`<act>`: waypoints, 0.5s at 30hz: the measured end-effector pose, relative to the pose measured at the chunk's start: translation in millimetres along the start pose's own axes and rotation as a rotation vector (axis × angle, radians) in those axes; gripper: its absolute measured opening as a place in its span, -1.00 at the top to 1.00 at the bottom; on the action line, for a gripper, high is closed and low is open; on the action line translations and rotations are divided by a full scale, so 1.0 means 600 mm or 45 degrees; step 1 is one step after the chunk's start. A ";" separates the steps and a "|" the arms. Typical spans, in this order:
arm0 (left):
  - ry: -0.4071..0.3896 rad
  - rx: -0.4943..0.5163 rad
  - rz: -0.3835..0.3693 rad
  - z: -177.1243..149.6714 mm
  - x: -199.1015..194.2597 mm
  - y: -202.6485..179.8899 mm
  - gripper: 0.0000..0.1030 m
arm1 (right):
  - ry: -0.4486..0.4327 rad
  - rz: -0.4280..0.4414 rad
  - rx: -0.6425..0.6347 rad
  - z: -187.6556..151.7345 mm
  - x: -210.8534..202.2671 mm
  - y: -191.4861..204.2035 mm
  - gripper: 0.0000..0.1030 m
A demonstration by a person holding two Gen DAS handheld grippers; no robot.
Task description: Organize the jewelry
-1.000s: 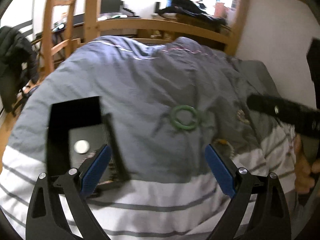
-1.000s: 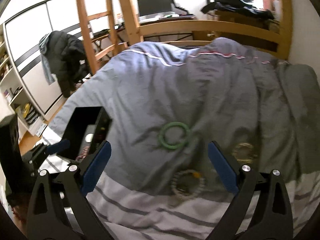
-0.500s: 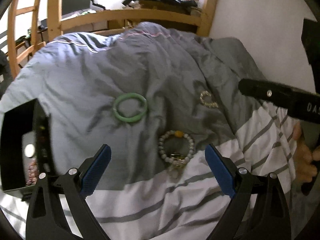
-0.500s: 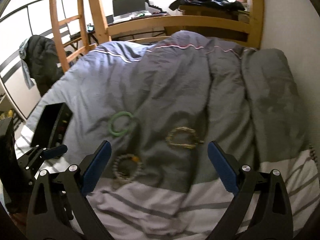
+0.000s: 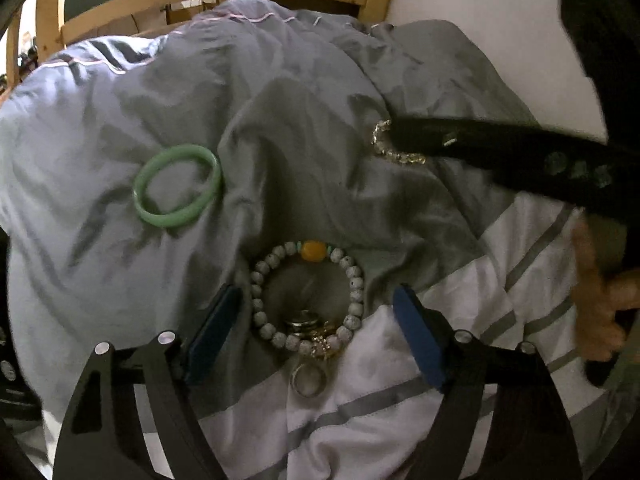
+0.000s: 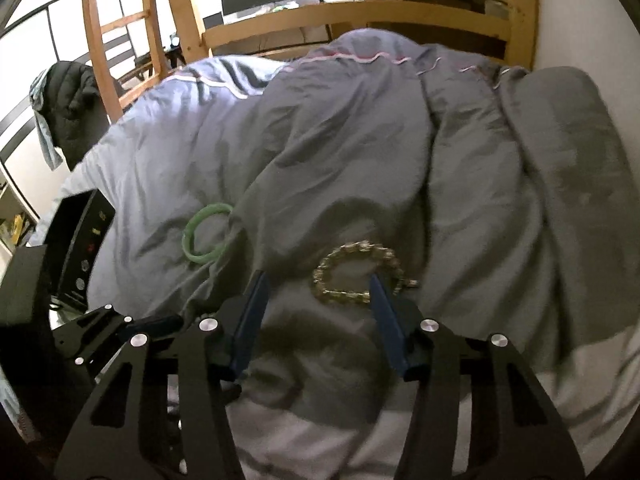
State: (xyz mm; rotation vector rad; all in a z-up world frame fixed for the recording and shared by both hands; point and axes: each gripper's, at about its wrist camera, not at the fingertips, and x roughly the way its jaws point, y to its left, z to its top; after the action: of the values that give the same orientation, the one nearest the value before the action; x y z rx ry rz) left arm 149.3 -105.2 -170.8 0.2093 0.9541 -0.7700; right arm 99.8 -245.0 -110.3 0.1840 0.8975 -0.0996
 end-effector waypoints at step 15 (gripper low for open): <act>-0.013 -0.135 -0.054 -0.010 -0.019 0.043 0.81 | -0.021 -0.072 0.130 -0.004 0.010 -0.031 0.83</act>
State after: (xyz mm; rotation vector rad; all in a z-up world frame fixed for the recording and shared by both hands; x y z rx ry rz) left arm 159.0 -77.8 -169.4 0.0926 0.9897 -0.7565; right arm 99.1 -262.7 -118.7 0.2526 0.8819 -0.1993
